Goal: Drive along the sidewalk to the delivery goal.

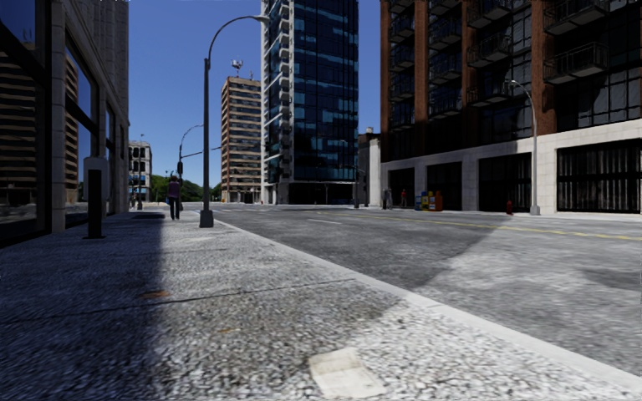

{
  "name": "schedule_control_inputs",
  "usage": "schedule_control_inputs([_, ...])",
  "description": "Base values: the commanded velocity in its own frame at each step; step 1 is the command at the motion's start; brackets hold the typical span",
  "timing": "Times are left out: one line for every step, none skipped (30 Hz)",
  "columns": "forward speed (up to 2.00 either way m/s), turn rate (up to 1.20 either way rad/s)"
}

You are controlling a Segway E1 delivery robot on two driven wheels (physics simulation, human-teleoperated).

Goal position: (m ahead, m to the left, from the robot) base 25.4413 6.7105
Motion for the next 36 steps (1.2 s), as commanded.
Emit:
schedule_control_inputs([1.65, 0.59])
schedule_control_inputs([1.65, 0.59])
schedule_control_inputs([1.65, 0.59])
schedule_control_inputs([1.65, 0.59])
schedule_control_inputs([1.65, 0.59])
schedule_control_inputs([1.66, 0.59])
schedule_control_inputs([1.66, 0.59])
schedule_control_inputs([1.66, 0.59])
schedule_control_inputs([1.66, 0.59])
schedule_control_inputs([1.66, 0.59])
schedule_control_inputs([1.66, 0.59])
schedule_control_inputs([1.66, 0.59])
schedule_control_inputs([1.66, 0.59])
schedule_control_inputs([1.67, 0.59])
schedule_control_inputs([1.68, 0.59])
schedule_control_inputs([1.7, 0.59])
schedule_control_inputs([1.71, 0.59])
schedule_control_inputs([1.74, 0.57])
schedule_control_inputs([1.77, 0.51])
schedule_control_inputs([1.82, 0.44])
schedule_control_inputs([1.89, 0.35])
schedule_control_inputs([1.93, 0.28])
schedule_control_inputs([1.95, 0.26])
schedule_control_inputs([1.95, 0.26])
schedule_control_inputs([1.97, 0.24])
schedule_control_inputs([2.0, 0.22])
schedule_control_inputs([2.0, 0.2])
schedule_control_inputs([2.0, 0.2])
schedule_control_inputs([2.0, 0.2])
schedule_control_inputs([2.0, 0.19])
schedule_control_inputs([2.0, 0.19])
schedule_control_inputs([2.0, 0.19])
schedule_control_inputs([2.0, 0.19])
schedule_control_inputs([2.0, 0.0])
schedule_control_inputs([2.0, 0.0])
schedule_control_inputs([2.0, 0.0])
